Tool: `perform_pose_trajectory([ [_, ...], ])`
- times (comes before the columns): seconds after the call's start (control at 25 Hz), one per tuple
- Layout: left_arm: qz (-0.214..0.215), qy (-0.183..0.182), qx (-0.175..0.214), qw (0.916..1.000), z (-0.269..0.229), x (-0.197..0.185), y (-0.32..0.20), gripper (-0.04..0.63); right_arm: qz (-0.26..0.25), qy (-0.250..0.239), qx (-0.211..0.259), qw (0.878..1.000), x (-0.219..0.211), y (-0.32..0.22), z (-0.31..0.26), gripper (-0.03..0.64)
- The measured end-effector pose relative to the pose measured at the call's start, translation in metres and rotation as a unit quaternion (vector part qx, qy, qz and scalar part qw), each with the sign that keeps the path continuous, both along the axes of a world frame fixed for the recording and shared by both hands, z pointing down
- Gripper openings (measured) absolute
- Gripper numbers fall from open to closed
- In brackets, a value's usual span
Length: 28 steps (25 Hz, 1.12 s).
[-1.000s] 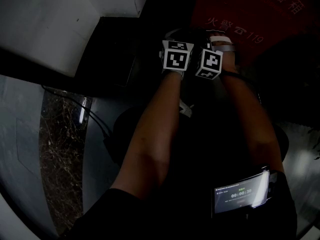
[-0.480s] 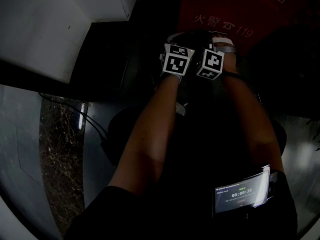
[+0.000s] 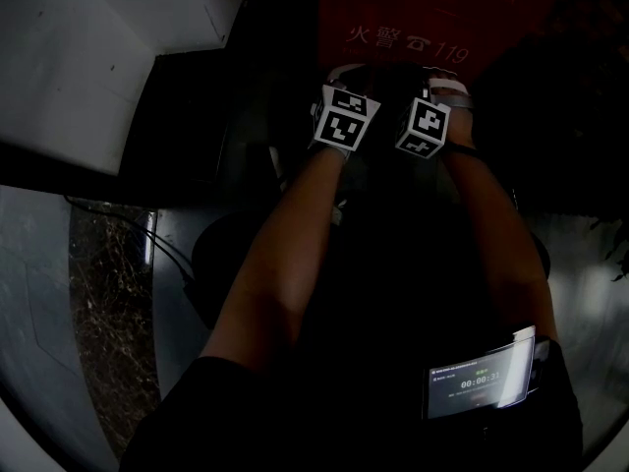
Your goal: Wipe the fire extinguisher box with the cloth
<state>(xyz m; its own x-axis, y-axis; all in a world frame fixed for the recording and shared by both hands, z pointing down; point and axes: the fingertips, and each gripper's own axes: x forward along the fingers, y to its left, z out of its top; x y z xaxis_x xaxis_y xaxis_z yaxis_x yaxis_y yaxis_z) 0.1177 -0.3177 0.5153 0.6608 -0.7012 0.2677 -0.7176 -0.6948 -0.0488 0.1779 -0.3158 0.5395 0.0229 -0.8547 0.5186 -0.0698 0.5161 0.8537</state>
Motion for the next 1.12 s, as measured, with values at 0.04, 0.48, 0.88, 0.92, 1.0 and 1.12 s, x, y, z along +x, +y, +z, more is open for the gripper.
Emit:
perform_pose_trajectory([
  [0.04,0.006,-0.001,0.0,1.0,0.001,0.006,0.002,0.003,0.006,-0.001,-0.001,1.0,0.006,0.001,0.0,0.029],
  [0.48,0.086,0.012,-0.008,0.9962,0.0,0.064,0.039,0.003,0.08,-0.011,-0.017,0.997,0.079,0.016,0.009,0.029],
  [0.88,0.101,0.05,-0.033,0.9931,-0.012,0.069,0.05,0.003,0.136,-0.018,-0.036,0.99,0.12,0.025,0.018,0.029],
  [0.92,0.102,0.052,-0.03,0.993,-0.014,0.068,0.051,0.003,0.144,-0.02,-0.039,0.989,0.125,0.027,0.02,0.029],
  [1.0,0.1,0.056,-0.027,0.993,-0.016,0.065,0.05,0.003,0.154,-0.021,-0.046,0.987,0.133,0.031,0.022,0.029],
  [1.12,0.087,0.058,-0.03,0.994,-0.019,0.055,0.046,0.003,0.156,-0.022,-0.052,0.986,0.131,0.037,0.023,0.031],
])
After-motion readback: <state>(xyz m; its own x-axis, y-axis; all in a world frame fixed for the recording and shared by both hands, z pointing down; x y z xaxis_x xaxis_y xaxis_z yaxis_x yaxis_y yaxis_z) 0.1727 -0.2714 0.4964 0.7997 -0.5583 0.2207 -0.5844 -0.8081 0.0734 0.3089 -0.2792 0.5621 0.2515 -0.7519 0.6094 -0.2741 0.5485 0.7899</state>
